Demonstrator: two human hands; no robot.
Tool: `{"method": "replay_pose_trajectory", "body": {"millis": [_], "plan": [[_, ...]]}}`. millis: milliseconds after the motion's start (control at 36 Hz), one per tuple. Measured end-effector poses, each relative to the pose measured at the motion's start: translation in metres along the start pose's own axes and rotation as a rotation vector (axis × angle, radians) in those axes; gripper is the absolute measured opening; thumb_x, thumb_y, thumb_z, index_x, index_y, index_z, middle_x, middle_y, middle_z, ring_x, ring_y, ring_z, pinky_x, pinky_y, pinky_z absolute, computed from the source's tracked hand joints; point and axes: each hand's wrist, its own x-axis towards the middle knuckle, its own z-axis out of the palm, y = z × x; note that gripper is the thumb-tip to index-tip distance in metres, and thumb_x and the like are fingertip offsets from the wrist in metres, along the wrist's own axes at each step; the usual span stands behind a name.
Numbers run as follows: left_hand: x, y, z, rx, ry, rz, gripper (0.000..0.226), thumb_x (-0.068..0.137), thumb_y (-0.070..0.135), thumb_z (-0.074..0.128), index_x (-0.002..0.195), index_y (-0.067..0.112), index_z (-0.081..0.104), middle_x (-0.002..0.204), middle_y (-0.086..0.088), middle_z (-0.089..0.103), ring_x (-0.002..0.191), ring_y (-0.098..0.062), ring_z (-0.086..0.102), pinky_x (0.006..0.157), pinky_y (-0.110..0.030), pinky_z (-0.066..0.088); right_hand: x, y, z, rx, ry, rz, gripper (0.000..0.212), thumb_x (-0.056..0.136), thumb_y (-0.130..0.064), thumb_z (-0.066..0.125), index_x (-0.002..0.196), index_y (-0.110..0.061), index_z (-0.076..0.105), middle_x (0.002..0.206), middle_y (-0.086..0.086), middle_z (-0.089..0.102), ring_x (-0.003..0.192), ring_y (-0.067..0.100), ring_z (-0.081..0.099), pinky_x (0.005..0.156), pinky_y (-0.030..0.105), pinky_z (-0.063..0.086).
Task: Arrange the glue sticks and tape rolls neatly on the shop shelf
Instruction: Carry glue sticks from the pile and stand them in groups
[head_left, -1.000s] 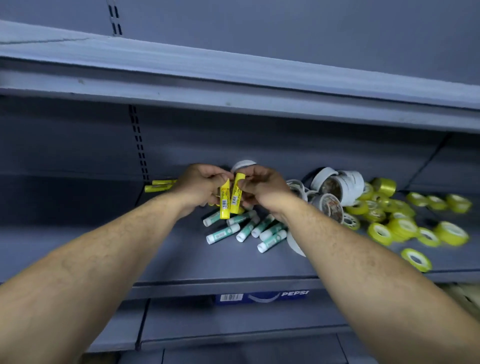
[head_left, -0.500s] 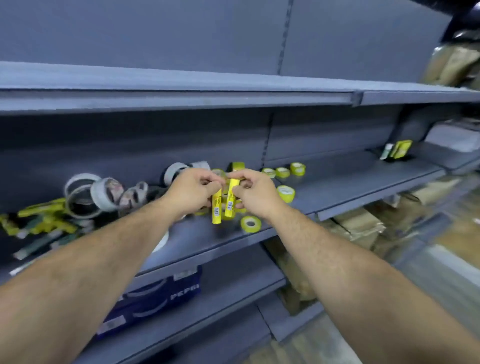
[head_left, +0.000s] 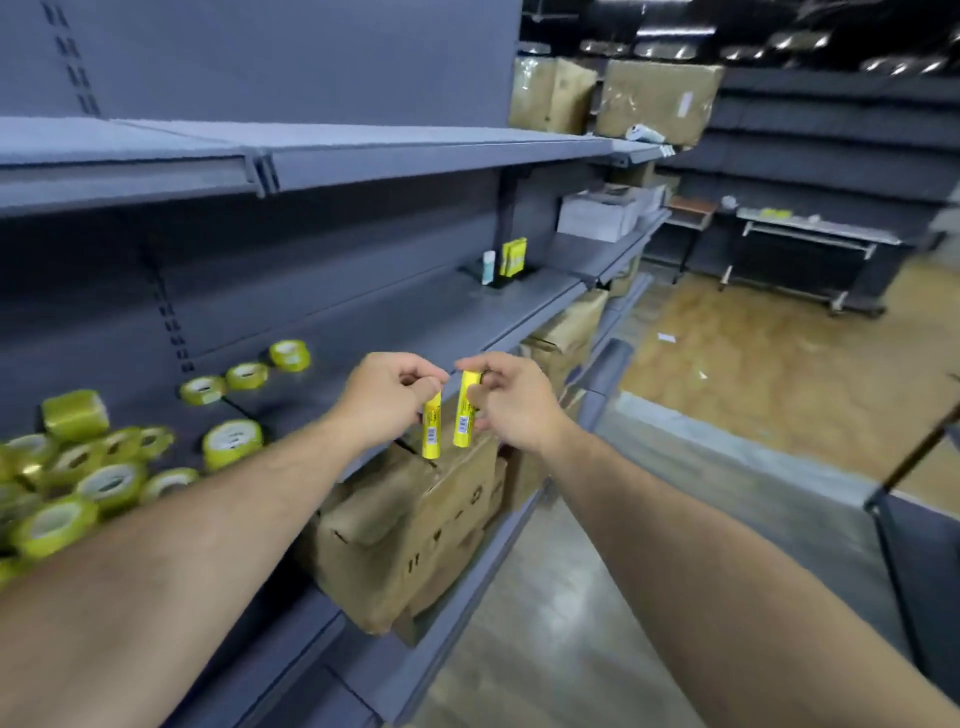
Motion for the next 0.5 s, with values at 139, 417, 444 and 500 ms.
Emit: {"method": "replay_pose_trajectory", "body": {"millis": [139,417,444,500], "plan": [[0.078,0.01,0.067,-0.033,-0.082,0.072,0.024,0.094,0.008,0.064,0.082,0.025,0.073,0.08,0.001,0.072,0.078,-0.022,0.068,0.075,-0.044,0.061,0.046,0.03,-0.062,-0.036,0.113,0.044,0.034,0.086,0.0,0.055,0.099,-0.026,0.073,0.063,-0.004,0.055,0.064,0.026,0.057,0.073,0.057,0.059],[0.225,0.043,0.172,-0.076,-0.215,0.153,0.03,0.092,0.013,0.064,0.075,0.035,0.076,0.073,0.009,0.072,0.081,-0.025,0.071,0.071,-0.049,0.062,0.141,0.074,-0.175,-0.148,0.288,0.099,0.046,0.079,-0.005,0.054,0.082,-0.046,0.072,0.061,-0.014,0.058,0.068,0.018,0.06,0.069,0.056,0.059],[0.236,0.045,0.183,-0.084,-0.224,0.159,0.027,0.092,0.014,0.064,0.077,0.033,0.076,0.076,0.008,0.073,0.081,-0.024,0.072,0.07,-0.048,0.062,0.149,0.08,-0.185,-0.144,0.296,0.104,0.045,0.08,-0.002,0.053,0.084,-0.043,0.072,0.063,-0.012,0.059,0.068,0.019,0.06,0.069,0.056,0.059],[0.256,0.048,0.207,-0.083,-0.241,0.178,0.025,0.093,0.014,0.065,0.08,0.032,0.075,0.082,0.004,0.075,0.082,-0.022,0.072,0.069,-0.042,0.063,0.166,0.094,-0.204,-0.131,0.298,0.11,0.043,0.082,0.0,0.052,0.087,-0.039,0.07,0.069,-0.004,0.06,0.068,0.02,0.059,0.07,0.057,0.058]]}}
